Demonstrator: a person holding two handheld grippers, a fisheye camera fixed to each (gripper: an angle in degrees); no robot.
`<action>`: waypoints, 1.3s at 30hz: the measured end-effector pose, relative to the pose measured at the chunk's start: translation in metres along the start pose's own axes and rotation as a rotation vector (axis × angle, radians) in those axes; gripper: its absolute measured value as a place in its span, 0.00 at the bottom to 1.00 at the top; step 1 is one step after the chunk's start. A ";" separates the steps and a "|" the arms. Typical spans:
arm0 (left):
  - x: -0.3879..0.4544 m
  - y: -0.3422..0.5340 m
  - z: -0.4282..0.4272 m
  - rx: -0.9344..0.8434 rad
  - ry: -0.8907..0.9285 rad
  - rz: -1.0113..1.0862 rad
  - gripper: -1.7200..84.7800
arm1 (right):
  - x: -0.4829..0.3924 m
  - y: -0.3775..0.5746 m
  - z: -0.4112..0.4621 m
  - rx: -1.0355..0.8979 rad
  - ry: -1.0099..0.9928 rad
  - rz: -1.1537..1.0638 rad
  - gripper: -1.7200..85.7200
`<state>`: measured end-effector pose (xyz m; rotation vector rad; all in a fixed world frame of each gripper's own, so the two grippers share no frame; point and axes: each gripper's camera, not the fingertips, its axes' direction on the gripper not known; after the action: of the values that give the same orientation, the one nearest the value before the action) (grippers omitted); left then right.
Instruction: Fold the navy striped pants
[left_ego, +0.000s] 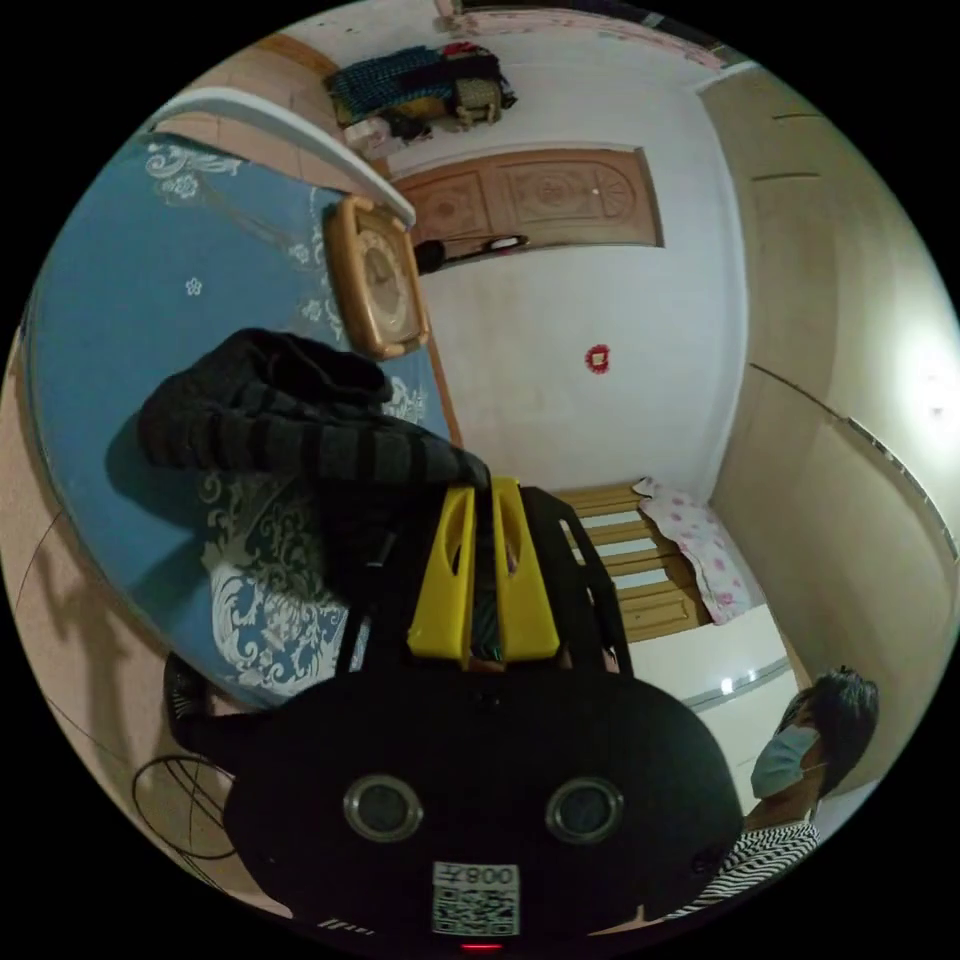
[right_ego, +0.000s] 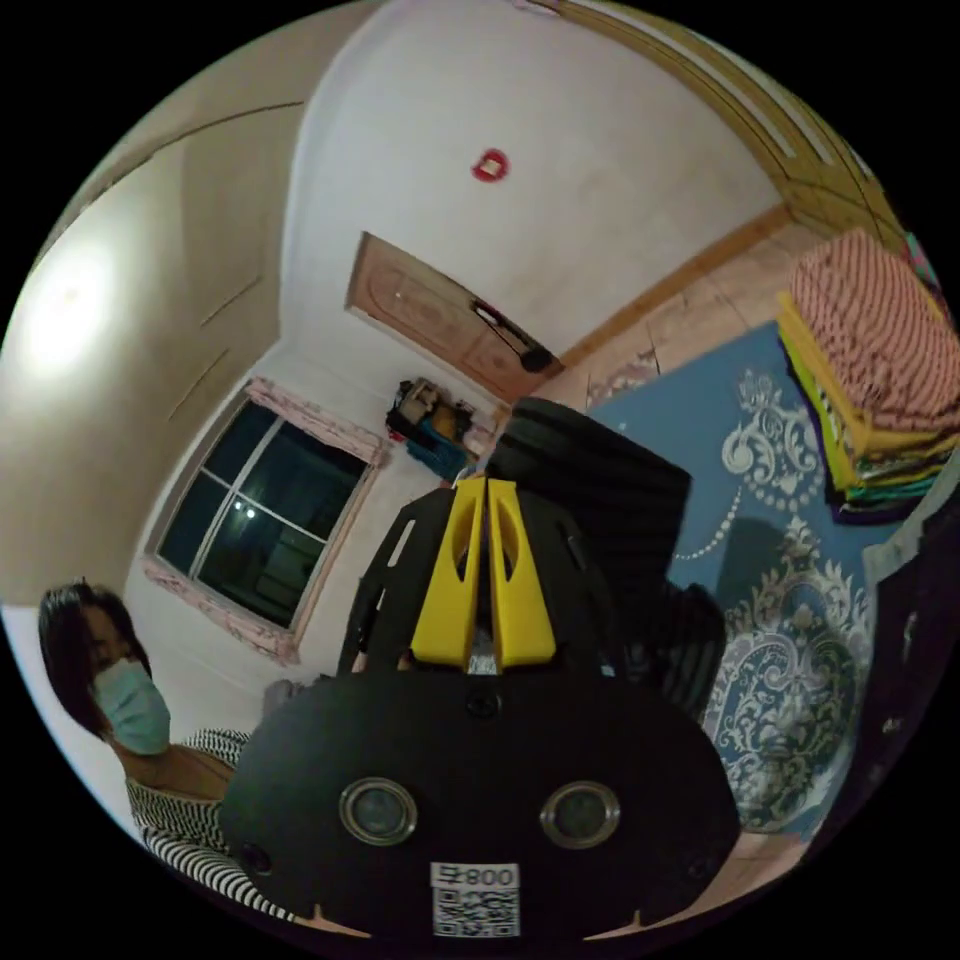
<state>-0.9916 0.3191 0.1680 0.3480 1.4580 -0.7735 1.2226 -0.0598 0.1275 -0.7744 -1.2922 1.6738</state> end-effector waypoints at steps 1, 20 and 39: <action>0.001 0.002 -0.003 -0.001 0.005 0.003 0.06 | -0.008 0.013 -0.019 0.013 0.025 -0.038 0.02; -0.040 0.104 -0.016 0.000 -0.239 -0.191 0.06 | 0.150 0.271 -0.087 -0.147 0.302 0.444 0.08; 0.080 0.150 0.344 -0.798 -0.672 0.248 0.07 | 0.244 0.268 -0.051 -0.094 0.180 0.662 0.07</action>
<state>-0.6400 0.1837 0.0961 -0.3204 0.9469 -0.0415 1.0917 0.1566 -0.1368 -1.4921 -1.0506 1.9921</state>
